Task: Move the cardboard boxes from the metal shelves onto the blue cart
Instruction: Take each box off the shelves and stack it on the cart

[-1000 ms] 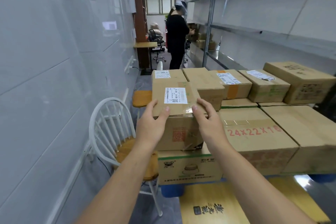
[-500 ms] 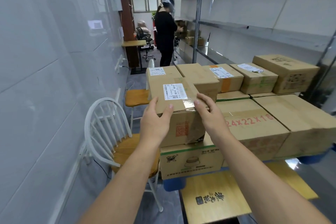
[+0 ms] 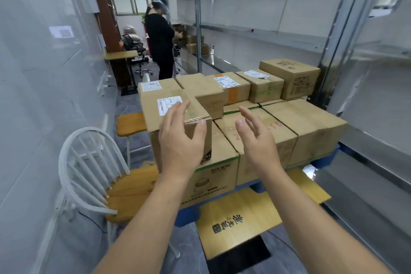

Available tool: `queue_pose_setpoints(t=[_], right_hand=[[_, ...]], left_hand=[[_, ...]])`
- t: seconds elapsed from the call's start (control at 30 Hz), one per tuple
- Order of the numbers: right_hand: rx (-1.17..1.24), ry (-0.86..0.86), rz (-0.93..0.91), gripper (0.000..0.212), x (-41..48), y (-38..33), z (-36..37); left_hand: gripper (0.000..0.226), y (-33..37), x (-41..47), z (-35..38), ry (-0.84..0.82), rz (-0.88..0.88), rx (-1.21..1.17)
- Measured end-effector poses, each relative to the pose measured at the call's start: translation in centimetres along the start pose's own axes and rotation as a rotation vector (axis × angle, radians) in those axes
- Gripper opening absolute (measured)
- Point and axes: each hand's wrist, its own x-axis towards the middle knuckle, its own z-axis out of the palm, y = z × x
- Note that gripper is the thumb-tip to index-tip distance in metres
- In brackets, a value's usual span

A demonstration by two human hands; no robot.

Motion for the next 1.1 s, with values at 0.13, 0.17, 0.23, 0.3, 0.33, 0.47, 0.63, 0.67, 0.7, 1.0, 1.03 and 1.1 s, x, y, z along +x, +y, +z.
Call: queue_pose_setpoints(t=[0.13, 0.17, 0.23, 0.3, 0.33, 0.47, 0.63, 0.67, 0.7, 1.0, 1.03, 1.1], right_hand=[[-0.076, 0.105, -0.010, 0.032, -2.0, -0.2, -5.6], [-0.093, 0.136, -0.005, 0.033, -2.7, -0.2, -7.2], [-0.108, 0.185, 0.005, 0.032, -4.2, -0.4, -10.3], [-0.106, 0.220, 0.017, 0.032, -6.1, -0.5, -13.5], [-0.112, 0.238, 0.018, 0.035, -7.1, -0.6, -15.1], [-0.152, 0.339, 0.016, 0.038, -11.5, -1.3, -21.1], [-0.225, 0.443, 0.046, 0.031, -18.7, -2.1, -29.2], [-0.242, 0.458, 0.056, 0.032, -20.3, -2.2, -31.0], [-0.255, 0.476, 0.061, 0.033, -21.8, -2.4, -32.7], [-0.357, 0.835, 0.144, 0.033, -36.6, -3.7, -45.0], [-0.371, 0.872, 0.160, 0.034, -38.2, -3.9, -46.0], [-0.396, 0.940, 0.188, 0.033, -41.1, -4.3, -47.9]], left_hand=[[0.049, 3.5, -1.7, 2.4, -0.037, 0.017, -0.092], [0.049, 4.4, -2.2, 3.0, -0.061, 0.020, -0.121], [0.050, 6.5, -3.6, 4.4, -0.117, 0.055, -0.157], [0.050, 8.7, -5.4, 5.9, -0.182, 0.053, -0.208], [0.050, 9.9, -6.5, 6.7, -0.220, 0.025, -0.244], [0.051, 14.2, -11.5, 9.3, -0.380, -0.005, -0.316], [0.053, 20.1, -17.8, 12.4, -0.525, 0.047, -0.399], [0.054, 21.4, -19.1, 13.0, -0.566, 0.059, -0.420], [0.054, 22.6, -20.5, 13.7, -0.609, 0.069, -0.446], [0.056, 33.0, -33.4, 19.4, -0.940, 0.194, -0.592], [0.056, 34.2, -34.7, 19.8, -0.969, 0.202, -0.608], [0.055, 36.2, -37.2, 20.7, -1.031, 0.216, -0.632]])
